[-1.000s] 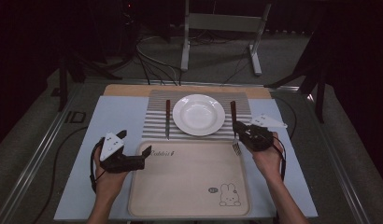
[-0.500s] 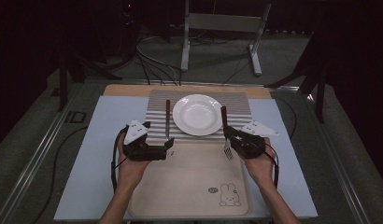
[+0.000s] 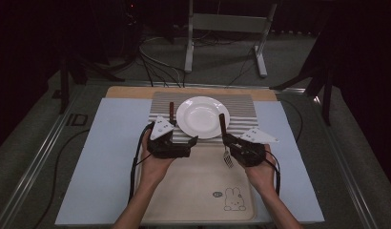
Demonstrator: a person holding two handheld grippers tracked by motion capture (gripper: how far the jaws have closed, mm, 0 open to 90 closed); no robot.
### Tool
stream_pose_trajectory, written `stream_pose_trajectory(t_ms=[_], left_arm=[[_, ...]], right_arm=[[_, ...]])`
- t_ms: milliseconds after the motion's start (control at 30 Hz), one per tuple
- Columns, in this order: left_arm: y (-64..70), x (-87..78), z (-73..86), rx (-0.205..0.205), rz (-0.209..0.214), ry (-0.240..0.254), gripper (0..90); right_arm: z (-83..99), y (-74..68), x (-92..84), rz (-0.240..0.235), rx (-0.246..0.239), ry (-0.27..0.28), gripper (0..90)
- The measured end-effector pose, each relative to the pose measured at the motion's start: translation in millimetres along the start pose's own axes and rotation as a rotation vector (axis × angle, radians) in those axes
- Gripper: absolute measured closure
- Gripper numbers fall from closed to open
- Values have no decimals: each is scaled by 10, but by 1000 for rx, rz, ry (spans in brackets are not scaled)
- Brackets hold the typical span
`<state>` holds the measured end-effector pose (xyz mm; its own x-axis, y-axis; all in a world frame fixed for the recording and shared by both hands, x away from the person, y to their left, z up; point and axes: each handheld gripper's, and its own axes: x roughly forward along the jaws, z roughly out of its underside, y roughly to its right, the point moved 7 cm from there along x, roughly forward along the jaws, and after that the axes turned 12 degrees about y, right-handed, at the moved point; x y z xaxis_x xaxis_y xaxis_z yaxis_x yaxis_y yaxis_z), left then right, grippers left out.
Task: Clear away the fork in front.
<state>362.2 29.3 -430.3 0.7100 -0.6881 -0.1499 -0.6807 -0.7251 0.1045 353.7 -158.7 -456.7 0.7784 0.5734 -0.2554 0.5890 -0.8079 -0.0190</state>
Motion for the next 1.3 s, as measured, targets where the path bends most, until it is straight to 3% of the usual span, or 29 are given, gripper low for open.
stream_pose_trajectory(t_ms=[67,100,467,767,933,1100,1133,1200,1267,1300], left_arm=[[0,0,0,0,0,0,107],[48,66,-14,-18,24,4,140],[235,300,3,-42,25,-10,273],[373,401,45,-80,98,-17,520],[413,430,69,-90,113,-25,614],[422,438,69,-104,125,-21,795],[424,431,60,-119,145,-18,799],[411,417,52,-116,146,-20,810],[387,402,49,-115,141,-24,812],[376,394,44,-115,139,-24,812]], right_arm=[[2,-13,4,-4,3,-1,778],[4,-40,11,-10,3,0,778],[71,-211,89,-40,7,-10,778],[58,-294,110,-41,20,9,778],[41,-295,94,-35,28,24,778],[38,-310,84,-33,28,29,778],[41,-312,86,-38,28,28,778],[42,-310,85,-43,33,38,775],[48,-313,92,-67,36,41,743],[55,-304,100,-70,40,36,647]])
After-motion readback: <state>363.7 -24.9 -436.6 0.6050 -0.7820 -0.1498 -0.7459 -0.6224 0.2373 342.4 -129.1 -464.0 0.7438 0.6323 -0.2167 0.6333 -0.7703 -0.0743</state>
